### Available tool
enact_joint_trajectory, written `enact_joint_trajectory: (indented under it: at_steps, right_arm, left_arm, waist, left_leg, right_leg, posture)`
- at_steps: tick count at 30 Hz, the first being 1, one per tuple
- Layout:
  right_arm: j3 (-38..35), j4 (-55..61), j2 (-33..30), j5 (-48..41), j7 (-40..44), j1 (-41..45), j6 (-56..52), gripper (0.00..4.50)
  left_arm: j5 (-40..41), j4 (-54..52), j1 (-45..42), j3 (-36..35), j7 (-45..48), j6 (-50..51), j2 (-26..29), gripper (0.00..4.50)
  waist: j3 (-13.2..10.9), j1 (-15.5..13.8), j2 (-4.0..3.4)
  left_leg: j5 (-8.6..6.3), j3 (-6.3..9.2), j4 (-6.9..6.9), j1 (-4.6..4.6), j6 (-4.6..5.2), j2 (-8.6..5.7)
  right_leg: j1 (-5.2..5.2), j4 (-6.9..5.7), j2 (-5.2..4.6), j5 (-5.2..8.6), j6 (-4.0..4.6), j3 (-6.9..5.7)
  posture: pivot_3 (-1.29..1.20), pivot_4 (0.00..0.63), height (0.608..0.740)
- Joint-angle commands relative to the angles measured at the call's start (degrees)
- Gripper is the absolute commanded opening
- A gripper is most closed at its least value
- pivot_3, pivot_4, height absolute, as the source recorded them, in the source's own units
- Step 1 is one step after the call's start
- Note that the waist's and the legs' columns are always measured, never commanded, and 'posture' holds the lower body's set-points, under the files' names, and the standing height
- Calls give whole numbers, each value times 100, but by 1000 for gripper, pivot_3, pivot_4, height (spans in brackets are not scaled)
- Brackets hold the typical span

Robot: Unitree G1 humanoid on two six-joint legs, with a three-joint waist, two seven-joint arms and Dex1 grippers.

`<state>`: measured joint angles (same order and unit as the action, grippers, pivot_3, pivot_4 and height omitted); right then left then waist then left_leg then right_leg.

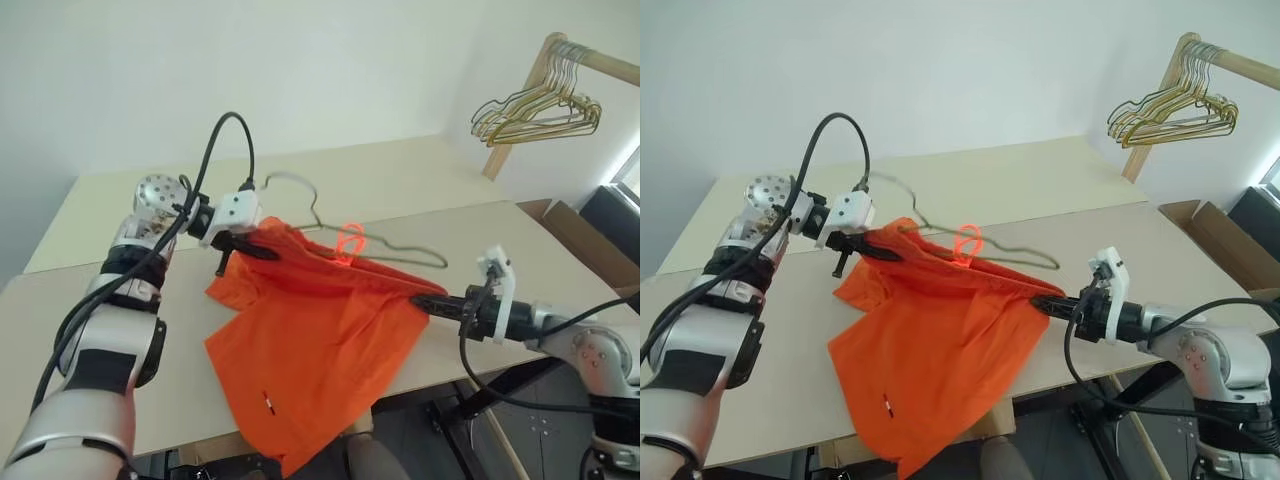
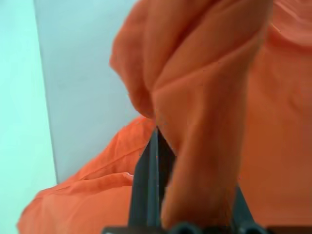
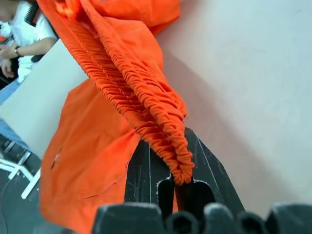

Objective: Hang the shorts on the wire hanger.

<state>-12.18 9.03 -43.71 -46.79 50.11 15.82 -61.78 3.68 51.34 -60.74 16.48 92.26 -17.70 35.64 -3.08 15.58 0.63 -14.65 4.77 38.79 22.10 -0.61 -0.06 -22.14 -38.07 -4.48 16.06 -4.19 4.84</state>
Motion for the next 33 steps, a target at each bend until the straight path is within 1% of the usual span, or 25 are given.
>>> enact_joint_trajectory:
  at_steps: [1,3,9,14,21,27,33]
  right_arm:
    - [-131,-411,-489,175,324,159,171,26]
    - [-68,-485,-625,199,468,246,214,26]
    - [7,-514,-852,180,681,345,224,26]
    - [-25,-477,-959,206,749,324,271,26]
    - [-144,-347,-1127,397,921,163,834,26]
    - [-158,-150,-1181,378,1012,-46,1019,26]
    - [-58,51,-1145,343,987,-29,1158,26]
  left_arm:
    - [-5,-223,110,-60,-55,129,544,0]
    - [-211,-160,158,-93,-260,138,546,0]
    - [-330,-262,322,-115,-424,353,627,0]
    - [-434,-244,409,-91,-560,389,648,0]
    - [-1112,-35,549,463,-566,-142,832,0]
    - [-1414,517,312,725,-876,-207,785,0]
    - [-1712,698,235,1098,-945,-590,730,0]
  waist:
    - [0,-69,0]
    - [0,-130,0]
    - [0,-357,0]
    - [1,-451,0]
    - [1,-478,0]
    - [1,-493,0]
    - [1,-491,1]
  left_leg:
    - [0,-1,0,-2,0,0]
    - [0,-5,2,-1,0,-1]
    - [0,-12,3,0,0,-1]
    - [0,-15,9,2,0,-2]
    - [0,-19,8,1,0,-1]
    - [0,-20,9,1,0,-1]
    - [0,-22,9,2,0,0]
  right_leg:
    - [0,-1,-1,0,0,2]
    - [0,0,0,0,0,2]
    - [0,2,0,0,0,1]
    - [0,3,-1,0,0,1]
    - [0,3,0,0,0,1]
    - [0,5,1,0,0,2]
    - [0,5,1,0,0,2]
  posture:
    - [-157,0,740]
    - [-147,0,740]
    - [-146,0,740]
    - [-154,0,740]
    - [-174,0,740]
    - [-186,0,740]
    - [-193,0,740]
